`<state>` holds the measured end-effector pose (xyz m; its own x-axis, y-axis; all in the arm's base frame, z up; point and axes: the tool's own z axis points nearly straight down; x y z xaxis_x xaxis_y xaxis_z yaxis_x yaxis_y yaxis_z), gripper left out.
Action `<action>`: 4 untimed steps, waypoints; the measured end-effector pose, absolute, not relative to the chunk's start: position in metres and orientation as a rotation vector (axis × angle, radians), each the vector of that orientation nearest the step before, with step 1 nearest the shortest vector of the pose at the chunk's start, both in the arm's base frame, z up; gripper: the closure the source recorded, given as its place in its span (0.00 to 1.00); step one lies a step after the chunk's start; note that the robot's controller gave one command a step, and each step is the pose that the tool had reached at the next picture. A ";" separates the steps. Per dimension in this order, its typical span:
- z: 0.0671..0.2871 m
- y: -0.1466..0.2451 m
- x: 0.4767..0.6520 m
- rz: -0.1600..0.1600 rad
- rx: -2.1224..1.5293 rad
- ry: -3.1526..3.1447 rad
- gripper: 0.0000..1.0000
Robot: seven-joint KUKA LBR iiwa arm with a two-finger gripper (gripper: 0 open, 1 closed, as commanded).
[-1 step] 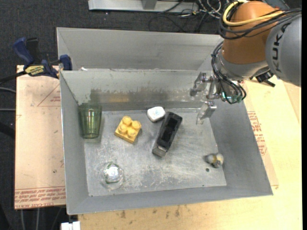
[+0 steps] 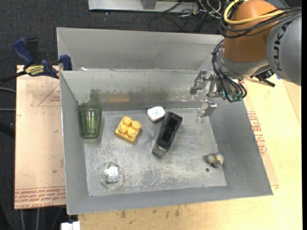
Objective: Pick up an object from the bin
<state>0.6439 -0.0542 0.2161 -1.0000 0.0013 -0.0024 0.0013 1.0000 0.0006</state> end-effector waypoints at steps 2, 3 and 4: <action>0.113 0.000 0.619 -0.020 0.056 3.114 0.00; 0.115 -0.001 0.620 -0.018 0.061 3.116 1.00; 0.115 -0.001 0.620 -0.019 0.060 3.116 1.00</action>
Offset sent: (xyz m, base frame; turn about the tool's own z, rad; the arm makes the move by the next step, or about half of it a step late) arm -0.0533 0.0808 -0.1461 0.0958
